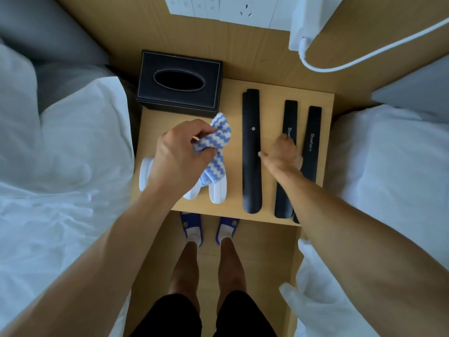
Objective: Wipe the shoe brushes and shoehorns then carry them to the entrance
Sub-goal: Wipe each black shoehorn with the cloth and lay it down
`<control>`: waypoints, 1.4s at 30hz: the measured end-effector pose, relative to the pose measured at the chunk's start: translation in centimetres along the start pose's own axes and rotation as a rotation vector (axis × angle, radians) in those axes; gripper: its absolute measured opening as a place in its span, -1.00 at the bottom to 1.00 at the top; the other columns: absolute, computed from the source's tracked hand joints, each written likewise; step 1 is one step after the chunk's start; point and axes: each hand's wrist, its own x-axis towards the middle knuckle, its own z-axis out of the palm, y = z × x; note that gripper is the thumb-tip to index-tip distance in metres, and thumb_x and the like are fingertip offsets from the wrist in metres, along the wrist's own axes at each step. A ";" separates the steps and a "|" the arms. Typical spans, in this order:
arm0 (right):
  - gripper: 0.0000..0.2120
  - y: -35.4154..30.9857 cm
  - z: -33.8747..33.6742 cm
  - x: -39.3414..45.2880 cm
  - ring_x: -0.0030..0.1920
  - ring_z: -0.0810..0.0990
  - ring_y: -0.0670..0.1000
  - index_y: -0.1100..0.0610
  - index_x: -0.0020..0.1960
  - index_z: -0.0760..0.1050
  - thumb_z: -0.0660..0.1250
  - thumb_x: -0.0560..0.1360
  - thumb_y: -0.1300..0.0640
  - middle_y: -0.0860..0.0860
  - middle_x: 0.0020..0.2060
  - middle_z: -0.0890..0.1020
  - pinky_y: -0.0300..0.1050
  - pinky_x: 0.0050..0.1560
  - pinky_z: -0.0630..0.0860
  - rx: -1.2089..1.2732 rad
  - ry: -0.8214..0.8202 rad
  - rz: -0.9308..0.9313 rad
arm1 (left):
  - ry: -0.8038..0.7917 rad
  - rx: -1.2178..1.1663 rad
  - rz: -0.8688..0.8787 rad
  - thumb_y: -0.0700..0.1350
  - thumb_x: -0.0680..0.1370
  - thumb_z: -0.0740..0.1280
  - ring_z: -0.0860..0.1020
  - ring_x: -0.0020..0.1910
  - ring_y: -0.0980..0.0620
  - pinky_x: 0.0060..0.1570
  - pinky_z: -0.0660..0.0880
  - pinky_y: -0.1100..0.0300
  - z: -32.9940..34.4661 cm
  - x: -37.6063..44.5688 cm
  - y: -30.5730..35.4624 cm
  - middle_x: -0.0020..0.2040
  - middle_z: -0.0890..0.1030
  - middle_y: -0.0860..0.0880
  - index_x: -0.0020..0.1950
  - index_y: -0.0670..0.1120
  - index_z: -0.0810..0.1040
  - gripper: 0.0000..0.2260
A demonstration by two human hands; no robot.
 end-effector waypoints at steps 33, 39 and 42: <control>-0.52 -3.0 -8.5 -16.0 0.11 0.69 0.25 -0.10 0.39 0.46 0.31 0.55 0.29 0.18 0.04 0.59 0.21 -0.04 0.64 1.505 -0.821 -0.086 | 0.178 -0.119 0.041 -0.16 0.50 0.44 0.49 -0.12 0.52 -0.33 0.36 0.63 -11.4 -6.0 2.9 -0.16 0.50 0.31 0.03 0.15 0.51 -0.76; -0.36 -4.6 -13.2 -20.9 0.26 0.58 0.37 -0.11 0.46 0.38 0.18 0.49 0.38 0.21 0.10 0.49 0.38 0.27 0.44 1.472 -0.840 -0.322 | 0.289 -0.180 0.110 -0.15 0.46 0.45 0.53 -0.13 0.42 -0.37 0.37 0.57 -15.5 -7.5 5.1 -0.15 0.56 0.27 0.03 0.14 0.56 -0.77; -0.34 -5.5 -15.9 -22.9 0.21 0.62 0.33 -0.17 0.41 0.42 0.19 0.47 0.40 0.24 0.17 0.51 0.32 0.20 0.53 1.462 -0.776 -0.408 | 0.331 -0.219 0.130 -0.16 0.47 0.46 0.57 -0.15 0.31 -0.34 0.39 0.55 -17.1 -8.0 6.4 -0.13 0.59 0.21 0.04 0.09 0.58 -0.79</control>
